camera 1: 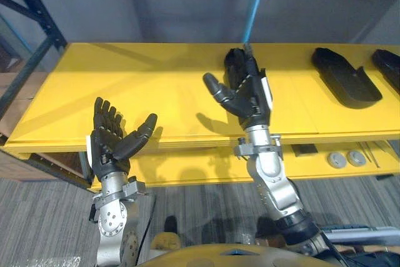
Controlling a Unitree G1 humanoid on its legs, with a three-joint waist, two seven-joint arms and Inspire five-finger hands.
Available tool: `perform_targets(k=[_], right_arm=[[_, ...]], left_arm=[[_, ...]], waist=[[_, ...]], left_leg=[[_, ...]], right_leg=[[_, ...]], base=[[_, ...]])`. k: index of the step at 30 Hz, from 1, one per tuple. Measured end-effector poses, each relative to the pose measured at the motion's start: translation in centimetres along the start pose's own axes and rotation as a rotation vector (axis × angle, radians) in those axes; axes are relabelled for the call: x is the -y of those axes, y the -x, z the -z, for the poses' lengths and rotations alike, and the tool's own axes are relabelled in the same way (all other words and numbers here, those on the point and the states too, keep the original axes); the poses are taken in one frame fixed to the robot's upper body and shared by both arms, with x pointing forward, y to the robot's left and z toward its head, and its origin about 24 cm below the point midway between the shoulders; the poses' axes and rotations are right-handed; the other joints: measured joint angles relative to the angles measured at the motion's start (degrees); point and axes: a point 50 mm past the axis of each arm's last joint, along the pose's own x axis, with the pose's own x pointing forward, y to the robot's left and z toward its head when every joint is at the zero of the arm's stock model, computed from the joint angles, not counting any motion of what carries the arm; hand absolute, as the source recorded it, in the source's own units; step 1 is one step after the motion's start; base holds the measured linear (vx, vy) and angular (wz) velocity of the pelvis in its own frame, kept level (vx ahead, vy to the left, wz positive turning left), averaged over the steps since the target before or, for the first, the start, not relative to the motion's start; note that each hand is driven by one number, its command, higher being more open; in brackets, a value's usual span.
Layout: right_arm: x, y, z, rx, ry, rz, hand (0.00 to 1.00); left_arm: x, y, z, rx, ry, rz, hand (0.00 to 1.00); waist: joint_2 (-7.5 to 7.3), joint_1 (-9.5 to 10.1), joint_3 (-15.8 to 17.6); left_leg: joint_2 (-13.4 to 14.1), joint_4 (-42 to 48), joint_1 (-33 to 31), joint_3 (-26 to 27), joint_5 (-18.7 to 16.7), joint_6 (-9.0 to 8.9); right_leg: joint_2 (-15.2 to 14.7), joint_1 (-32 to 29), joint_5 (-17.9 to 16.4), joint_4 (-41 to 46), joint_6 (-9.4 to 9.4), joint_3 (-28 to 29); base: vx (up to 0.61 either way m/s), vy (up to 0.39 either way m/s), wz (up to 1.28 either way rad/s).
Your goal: Walk over and take three plastic housings, then place them on the shelf
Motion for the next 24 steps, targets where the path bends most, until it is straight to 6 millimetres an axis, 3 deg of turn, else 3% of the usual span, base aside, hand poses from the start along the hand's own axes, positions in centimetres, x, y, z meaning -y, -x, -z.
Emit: perform_targets(k=[3, 7, 19, 24], right_arm=[[2.4, 2.4, 1.0, -0.114, 0.037, 0.058, 1.00], [4.0, 4.5, 2.1, -0.225, 0.082, 0.081, 1.00], [3.2, 7.2, 3.2, -0.331, 0.047, 0.005, 1.00], [2.8, 8.2, 2.6, -0.326, 0.027, -0.029, 1.00]], left_arm=[[0.2, -0.1, -0.8, 0.036, 0.013, -0.007, 1.00], [0.4, -0.2, -1.2, 0.055, 0.021, -0.014, 1.00], [1.2, 0.1, -1.3, 0.060, 0.013, -0.027, 1.00], [1.1, 0.2, -1.8, 0.077, 0.021, -0.042, 1.00]], waist=[[0.13, -1.19, 0.2], [1.05, -2.97, 0.9], [1.40, -4.59, 2.3], [1.37, -4.91, 2.4]], left_leg=[[0.1, 0.3, 0.2, 1.6, -0.8, -0.16], [0.2, 0.8, 0.0, 2.3, -1.4, -0.17], [0.5, 2.3, -0.7, 3.0, -3.1, -0.32], [0.7, 3.5, -1.7, 3.1, -3.7, -0.40]], right_leg=[[0.0, -0.7, 0.0, 0.1, 0.00, 1.6], [0.0, -1.2, 0.0, 0.1, -0.01, 2.4], [0.1, -2.0, -0.6, 0.6, -0.59, 3.4], [0.0, -2.9, -0.9, 1.1, -0.75, 3.5]], base=[[0.03, -0.001, -0.22], [0.02, -0.002, -0.11], [0.01, -0.003, -0.04], [0.00, 0.000, 0.00]])
